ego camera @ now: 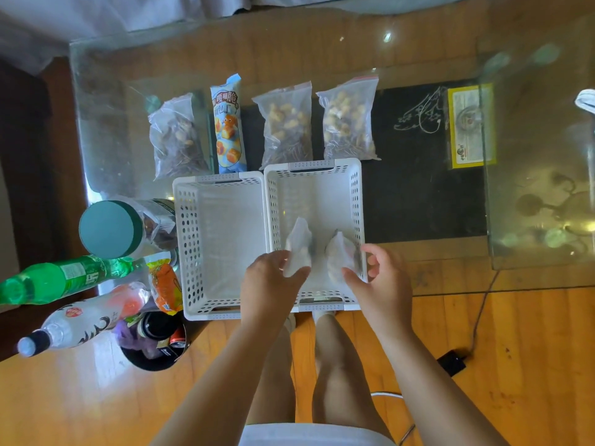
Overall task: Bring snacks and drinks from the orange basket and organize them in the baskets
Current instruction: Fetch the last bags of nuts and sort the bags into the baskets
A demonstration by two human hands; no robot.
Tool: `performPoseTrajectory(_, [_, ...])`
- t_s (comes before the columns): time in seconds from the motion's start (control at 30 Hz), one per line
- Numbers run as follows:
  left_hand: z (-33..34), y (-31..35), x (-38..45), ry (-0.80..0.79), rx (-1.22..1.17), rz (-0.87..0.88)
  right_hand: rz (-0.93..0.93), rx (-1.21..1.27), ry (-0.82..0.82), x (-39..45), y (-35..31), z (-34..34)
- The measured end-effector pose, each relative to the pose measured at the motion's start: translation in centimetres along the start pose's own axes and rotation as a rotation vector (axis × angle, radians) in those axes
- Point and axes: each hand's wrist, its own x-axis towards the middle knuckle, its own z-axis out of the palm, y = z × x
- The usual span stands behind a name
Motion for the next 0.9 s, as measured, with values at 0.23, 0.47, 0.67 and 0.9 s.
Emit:
performPoseTrajectory(0.23, [0.2, -0.5, 1.9, 0.014, -0.003, 0.025, -0.123, 0.051, 0.036, 0.8, -0.4, 0.7])
performPoseTrajectory(0.47, [-1.0, -0.5, 3.8, -0.108, 0.104, 0.054, -0.041, -0.047, -0.003, 0.4, -0.2, 1.5])
performPoseTrajectory(0.67, [-2.7, 0.9, 5.8, -0.112, 0.235, 0.241, -0.067, 0.092, -0.023, 2.0, -0.8, 2.0])
performPoseTrajectory(0.9, [-5.7, 4.5, 9.3, -0.099, 0.354, 0.433, -0.085, 0.195, -0.163, 2.6, -1.5, 0.4])
